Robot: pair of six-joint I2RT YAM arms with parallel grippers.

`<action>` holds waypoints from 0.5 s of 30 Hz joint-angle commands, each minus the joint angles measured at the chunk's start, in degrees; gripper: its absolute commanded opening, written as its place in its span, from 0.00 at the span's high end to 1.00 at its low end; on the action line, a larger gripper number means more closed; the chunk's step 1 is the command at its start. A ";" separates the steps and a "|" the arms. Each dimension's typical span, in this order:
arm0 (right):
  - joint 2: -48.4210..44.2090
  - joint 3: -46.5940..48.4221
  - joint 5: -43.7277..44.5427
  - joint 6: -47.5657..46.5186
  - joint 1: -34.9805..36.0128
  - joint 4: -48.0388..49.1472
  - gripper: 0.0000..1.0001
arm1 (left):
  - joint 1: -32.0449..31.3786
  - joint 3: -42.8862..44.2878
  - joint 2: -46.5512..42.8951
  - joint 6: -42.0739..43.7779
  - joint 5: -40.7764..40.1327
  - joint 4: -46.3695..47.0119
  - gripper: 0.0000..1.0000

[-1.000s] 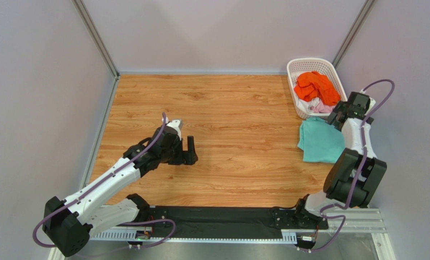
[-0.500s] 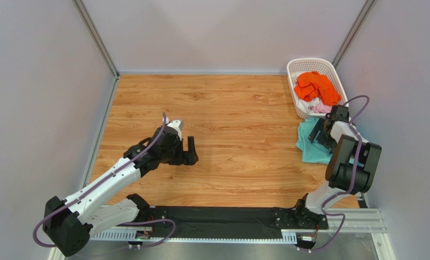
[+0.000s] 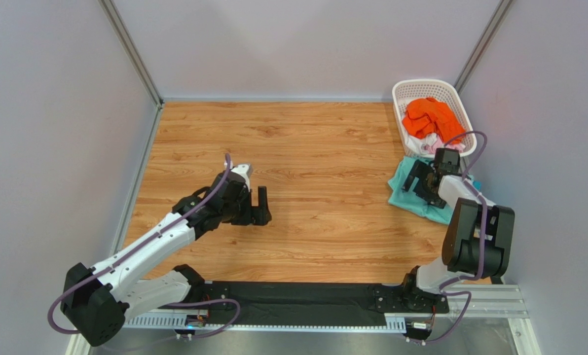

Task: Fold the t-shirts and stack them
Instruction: Neatly place the folded tshirt to the corner

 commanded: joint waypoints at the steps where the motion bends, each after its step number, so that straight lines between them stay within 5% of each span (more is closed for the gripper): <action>1: -0.80 -3.82 -10.47 6.29 7.69 -4.56 0.09 | 0.25 0.39 -0.43 0.99 -1.22 0.78 0.00; 7: -8.36 -4.44 -5.99 10.61 16.31 -7.99 0.09 | 0.17 0.65 -0.25 1.25 -1.40 0.51 0.00; 15: -22.87 -2.42 3.22 14.37 16.77 -17.73 0.00 | 0.25 1.01 -0.52 1.17 -0.44 1.04 0.00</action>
